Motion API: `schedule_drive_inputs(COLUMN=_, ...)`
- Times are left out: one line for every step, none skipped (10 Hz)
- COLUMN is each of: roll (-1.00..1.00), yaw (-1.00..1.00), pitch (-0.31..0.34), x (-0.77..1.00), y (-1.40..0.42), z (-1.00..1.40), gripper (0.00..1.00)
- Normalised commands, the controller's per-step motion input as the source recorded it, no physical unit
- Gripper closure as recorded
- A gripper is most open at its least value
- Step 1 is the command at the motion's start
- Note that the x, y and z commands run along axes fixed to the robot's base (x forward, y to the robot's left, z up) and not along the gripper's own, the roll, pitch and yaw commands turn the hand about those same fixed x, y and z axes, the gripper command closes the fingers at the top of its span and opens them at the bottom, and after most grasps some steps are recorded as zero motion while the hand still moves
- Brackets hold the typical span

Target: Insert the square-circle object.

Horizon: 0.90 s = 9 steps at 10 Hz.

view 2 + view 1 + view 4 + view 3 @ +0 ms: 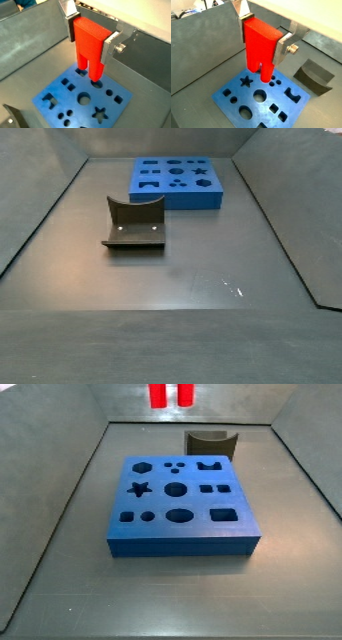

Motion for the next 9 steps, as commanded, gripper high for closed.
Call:
schedule_drive_inputs(roll=0.00, yaw=0.33, pitch=0.000, x=-0.36, y=-0.37, z=-1.00, gripper=1.00)
schedule_drive_inputs(roll=0.02, yaw=0.35, pitch=0.000, x=-0.40, y=-0.34, z=-1.00, gripper=1.00)
schedule_drive_inputs(roll=0.04, yaw=0.37, pitch=0.000, x=-0.37, y=-0.30, z=-1.00, gripper=1.00)
schedule_drive_inputs(roll=0.04, yaw=0.07, pitch=-0.027, x=-0.25, y=-0.11, z=-1.00, gripper=1.00)
schedule_drive_inputs(roll=0.07, yaw=-0.05, pitch=-0.099, x=-0.14, y=-0.10, z=-1.00, gripper=1.00)
schedule_drive_inputs(roll=0.10, yaw=-0.03, pitch=-0.097, x=-0.14, y=-0.10, z=-1.00, gripper=1.00)
schedule_drive_inputs(roll=0.11, yaw=-0.04, pitch=-0.053, x=-0.11, y=-0.13, z=-1.00, gripper=1.00)
schedule_drive_inputs(roll=0.00, yaw=-0.03, pitch=0.000, x=-0.10, y=-0.20, z=-1.00, gripper=1.00)
schedule_drive_inputs(roll=0.00, yaw=-0.05, pitch=0.000, x=-0.07, y=-0.23, z=-1.00, gripper=1.00)
